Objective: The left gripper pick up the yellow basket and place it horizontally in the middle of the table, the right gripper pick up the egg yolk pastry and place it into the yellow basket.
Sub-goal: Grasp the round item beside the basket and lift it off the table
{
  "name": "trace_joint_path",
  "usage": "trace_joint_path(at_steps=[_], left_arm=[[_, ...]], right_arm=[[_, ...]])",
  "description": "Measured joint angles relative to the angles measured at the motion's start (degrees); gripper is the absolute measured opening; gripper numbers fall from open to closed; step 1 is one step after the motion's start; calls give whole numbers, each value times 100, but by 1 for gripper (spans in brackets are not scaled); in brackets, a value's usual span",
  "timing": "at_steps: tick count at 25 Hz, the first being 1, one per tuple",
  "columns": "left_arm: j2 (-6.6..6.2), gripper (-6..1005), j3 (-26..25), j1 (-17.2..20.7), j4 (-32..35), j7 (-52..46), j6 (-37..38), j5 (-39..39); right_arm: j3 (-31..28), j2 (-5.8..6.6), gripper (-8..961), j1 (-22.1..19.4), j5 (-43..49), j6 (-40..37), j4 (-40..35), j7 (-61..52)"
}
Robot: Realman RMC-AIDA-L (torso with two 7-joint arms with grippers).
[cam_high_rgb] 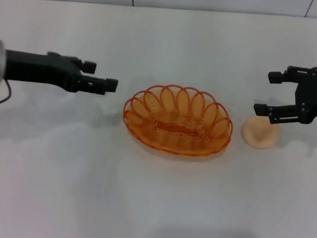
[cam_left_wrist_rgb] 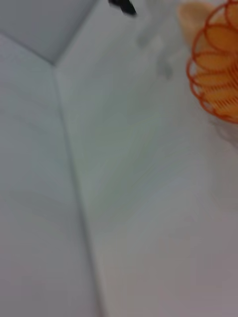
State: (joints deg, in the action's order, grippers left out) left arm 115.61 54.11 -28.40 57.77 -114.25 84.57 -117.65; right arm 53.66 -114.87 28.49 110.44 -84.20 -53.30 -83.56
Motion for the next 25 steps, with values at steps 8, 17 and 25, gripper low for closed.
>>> trace_joint_path(at_steps=[8,17,25], left_arm=[[-134,895,-285,487,-660,2426,500,736],[-455,895,-667,516,-1889,4347,1468,733],[-465,895,-736,513,-1879,4353,1455,488]], right_arm=[[-5,18,869,-87,20,-38,-105,-128],[3,44,870,-99,161,71,-231,-680],[130,10,870,46,1178,-27,-790,-2046]])
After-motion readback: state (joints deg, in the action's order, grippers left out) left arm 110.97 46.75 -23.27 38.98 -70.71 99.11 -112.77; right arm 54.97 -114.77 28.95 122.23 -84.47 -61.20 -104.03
